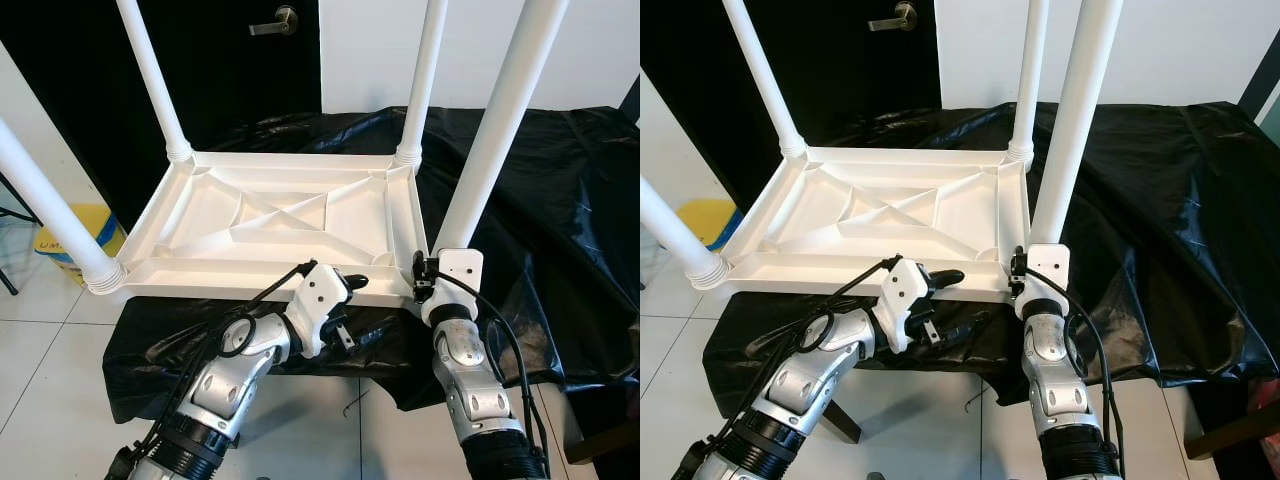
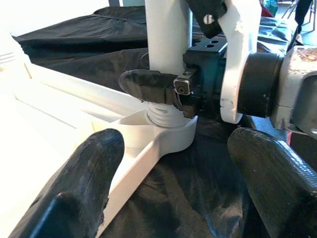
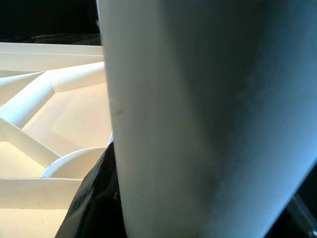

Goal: Building children table

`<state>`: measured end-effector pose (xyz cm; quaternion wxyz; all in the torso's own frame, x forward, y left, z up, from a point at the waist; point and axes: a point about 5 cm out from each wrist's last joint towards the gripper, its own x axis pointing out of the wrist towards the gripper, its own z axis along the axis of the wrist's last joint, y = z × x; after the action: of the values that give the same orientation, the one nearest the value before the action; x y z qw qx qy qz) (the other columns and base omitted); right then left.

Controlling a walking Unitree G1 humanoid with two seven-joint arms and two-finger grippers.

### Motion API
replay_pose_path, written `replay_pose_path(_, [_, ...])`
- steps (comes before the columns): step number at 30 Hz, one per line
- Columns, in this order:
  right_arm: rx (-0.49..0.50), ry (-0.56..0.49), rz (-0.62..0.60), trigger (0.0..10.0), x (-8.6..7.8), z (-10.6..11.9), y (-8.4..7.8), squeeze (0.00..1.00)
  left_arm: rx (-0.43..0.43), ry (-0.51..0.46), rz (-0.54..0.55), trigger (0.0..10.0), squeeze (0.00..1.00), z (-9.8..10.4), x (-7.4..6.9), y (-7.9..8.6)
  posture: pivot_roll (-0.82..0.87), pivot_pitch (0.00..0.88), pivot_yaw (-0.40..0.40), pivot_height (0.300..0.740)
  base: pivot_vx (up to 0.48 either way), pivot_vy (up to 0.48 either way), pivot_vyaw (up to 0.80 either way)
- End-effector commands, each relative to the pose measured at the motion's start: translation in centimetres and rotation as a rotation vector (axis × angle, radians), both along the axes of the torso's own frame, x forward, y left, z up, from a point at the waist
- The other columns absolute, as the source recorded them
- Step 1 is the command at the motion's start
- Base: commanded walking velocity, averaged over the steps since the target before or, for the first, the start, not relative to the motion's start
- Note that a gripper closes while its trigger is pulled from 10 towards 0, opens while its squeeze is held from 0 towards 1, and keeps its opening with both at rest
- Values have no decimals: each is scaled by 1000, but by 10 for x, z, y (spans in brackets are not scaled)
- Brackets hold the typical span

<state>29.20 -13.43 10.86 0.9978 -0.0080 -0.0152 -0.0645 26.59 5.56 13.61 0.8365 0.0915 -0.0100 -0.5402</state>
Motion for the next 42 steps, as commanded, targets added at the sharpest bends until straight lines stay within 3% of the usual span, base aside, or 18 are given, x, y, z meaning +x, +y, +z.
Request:
replay_pose_path(1, [3,93,-8,10000,-6,-18,-1,0,10,-5,15,10000,0,0,3,3,-112,0,14,740,0,0,0])
replay_pose_path(5, [9,94,-13,10000,-7,-16,1,0,12,-7,22,10000,0,0,4,5,-112,0,13,740,0,0,0])
replay_pose_path(6, [9,88,-12,10000,-6,-15,1,63,13,-10,25,10000,0,1,5,6,-111,2,14,740,0,0,0])
replay_pose_path(7, [7,81,-12,10000,-6,-14,0,361,13,-11,27,10000,0,2,6,7,-111,3,14,740,0,0,0])
replay_pose_path(8, [7,74,-12,10000,-6,-13,0,729,13,-13,29,10000,0,2,6,7,-112,3,15,740,0,0,0])
replay_pose_path(9, [7,68,-9,10000,-5,-12,0,1000,13,-14,30,10000,0,2,7,8,-112,3,15,740,0,0,0])
replay_pose_path(18, [-3,17,68,10000,-7,-5,-6,1000,11,-17,38,10000,0,3,8,8,-116,8,15,740,0,0,0])
replay_pose_path(25, [3,-23,259,10000,-5,1,-13,996,6,-15,43,10000,0,3,9,8,-118,9,14,740,0,0,0])
replay_pose_path(26, [7,-28,305,10000,-4,3,-15,0,6,-16,44,10000,0,3,9,8,-117,7,15,740,0,0,0])
replay_pose_path(33, [-49,-28,531,10000,3,8,-28,0,6,-19,46,10000,0,4,10,10,-114,8,17,740,0,0,0])
replay_pose_path(37, [-70,-21,579,10000,6,10,-31,0,6,-19,47,10000,0,5,10,10,-115,9,18,740,0,0,0])
replay_pose_path(41, [-165,13,653,10000,17,8,-35,0,4,-23,48,10000,0,6,11,10,-113,8,16,740,0,0,0])
replay_pose_path(42, [-178,23,668,8824,18,6,-35,0,3,-24,49,10000,0,6,11,10,-113,8,16,740,0,0,0])
